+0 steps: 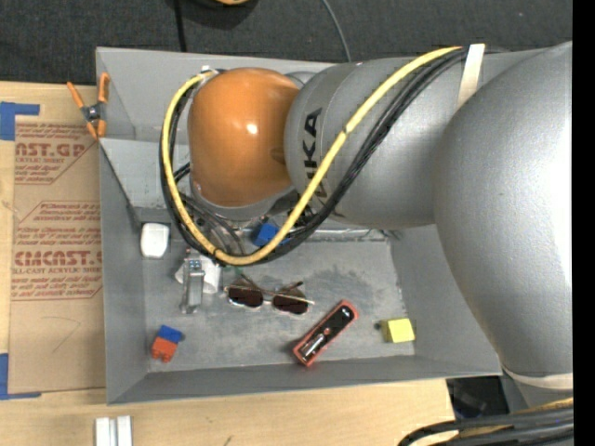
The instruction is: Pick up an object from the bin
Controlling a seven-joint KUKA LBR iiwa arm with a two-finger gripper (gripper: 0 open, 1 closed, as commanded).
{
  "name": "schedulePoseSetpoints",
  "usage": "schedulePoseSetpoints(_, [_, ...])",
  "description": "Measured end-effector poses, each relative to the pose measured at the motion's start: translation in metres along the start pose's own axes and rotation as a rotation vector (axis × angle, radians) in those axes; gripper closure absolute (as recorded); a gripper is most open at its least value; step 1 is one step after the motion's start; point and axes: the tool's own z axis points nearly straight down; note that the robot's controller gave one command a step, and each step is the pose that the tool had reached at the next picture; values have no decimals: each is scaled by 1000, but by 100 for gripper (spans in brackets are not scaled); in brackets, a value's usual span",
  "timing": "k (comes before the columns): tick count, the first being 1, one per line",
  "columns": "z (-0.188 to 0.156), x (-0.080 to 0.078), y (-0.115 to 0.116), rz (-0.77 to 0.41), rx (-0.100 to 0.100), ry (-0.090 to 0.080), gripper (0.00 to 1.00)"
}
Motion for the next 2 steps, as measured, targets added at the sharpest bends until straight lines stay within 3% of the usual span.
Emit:
schedulePoseSetpoints(1, [-5,-2,-1,2,-2,-7,0])
schedulePoseSetpoints(2, [51,-1,-44,-57,-3,-9,0])
